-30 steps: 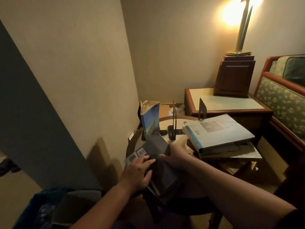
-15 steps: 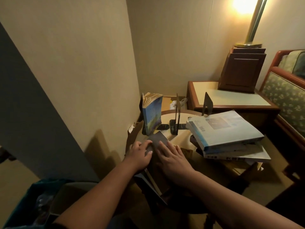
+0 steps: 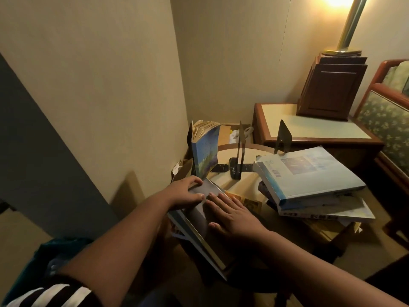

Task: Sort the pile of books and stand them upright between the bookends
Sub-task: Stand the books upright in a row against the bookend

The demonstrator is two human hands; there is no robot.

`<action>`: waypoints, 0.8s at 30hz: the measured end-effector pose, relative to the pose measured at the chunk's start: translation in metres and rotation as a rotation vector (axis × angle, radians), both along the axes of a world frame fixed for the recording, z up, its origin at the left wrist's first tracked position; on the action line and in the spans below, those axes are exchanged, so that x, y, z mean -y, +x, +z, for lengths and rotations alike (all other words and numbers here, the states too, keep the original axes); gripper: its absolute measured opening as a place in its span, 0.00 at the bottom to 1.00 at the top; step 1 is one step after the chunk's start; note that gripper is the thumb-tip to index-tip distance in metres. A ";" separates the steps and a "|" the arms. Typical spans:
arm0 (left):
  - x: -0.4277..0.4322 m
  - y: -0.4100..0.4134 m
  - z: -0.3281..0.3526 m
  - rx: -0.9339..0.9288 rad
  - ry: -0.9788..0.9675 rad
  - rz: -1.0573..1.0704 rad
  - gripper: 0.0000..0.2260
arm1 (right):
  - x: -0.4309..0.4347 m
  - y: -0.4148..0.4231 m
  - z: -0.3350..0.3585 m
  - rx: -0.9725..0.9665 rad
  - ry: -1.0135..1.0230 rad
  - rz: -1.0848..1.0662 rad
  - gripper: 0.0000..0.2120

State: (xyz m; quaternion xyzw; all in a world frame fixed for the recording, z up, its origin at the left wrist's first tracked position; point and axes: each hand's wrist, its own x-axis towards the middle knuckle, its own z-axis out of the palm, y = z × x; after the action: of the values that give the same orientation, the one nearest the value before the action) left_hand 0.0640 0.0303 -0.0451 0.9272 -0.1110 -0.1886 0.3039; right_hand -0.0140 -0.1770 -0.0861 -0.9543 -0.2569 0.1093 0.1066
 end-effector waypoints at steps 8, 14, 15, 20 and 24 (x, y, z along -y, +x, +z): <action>-0.011 0.005 0.000 -0.091 -0.289 0.019 0.20 | 0.003 0.006 0.009 0.029 0.148 0.055 0.39; -0.007 0.005 0.021 0.017 -0.258 0.031 0.19 | 0.003 0.003 0.005 0.171 0.175 0.046 0.35; -0.005 0.005 0.030 0.049 -0.247 0.014 0.20 | 0.003 0.001 0.002 0.211 0.191 0.024 0.34; -0.002 0.005 0.086 0.324 -0.096 0.013 0.21 | 0.008 -0.020 -0.014 0.283 0.281 -0.079 0.33; 0.005 0.013 0.126 0.520 0.013 0.087 0.20 | 0.006 -0.023 -0.018 0.148 0.028 -0.098 0.24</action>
State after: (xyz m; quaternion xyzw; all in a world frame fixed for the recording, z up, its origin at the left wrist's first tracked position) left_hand 0.0774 0.0255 0.0810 0.9504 -0.1441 0.0683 0.2668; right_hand -0.0372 -0.1827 -0.1041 -0.9696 -0.2185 0.0293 0.1060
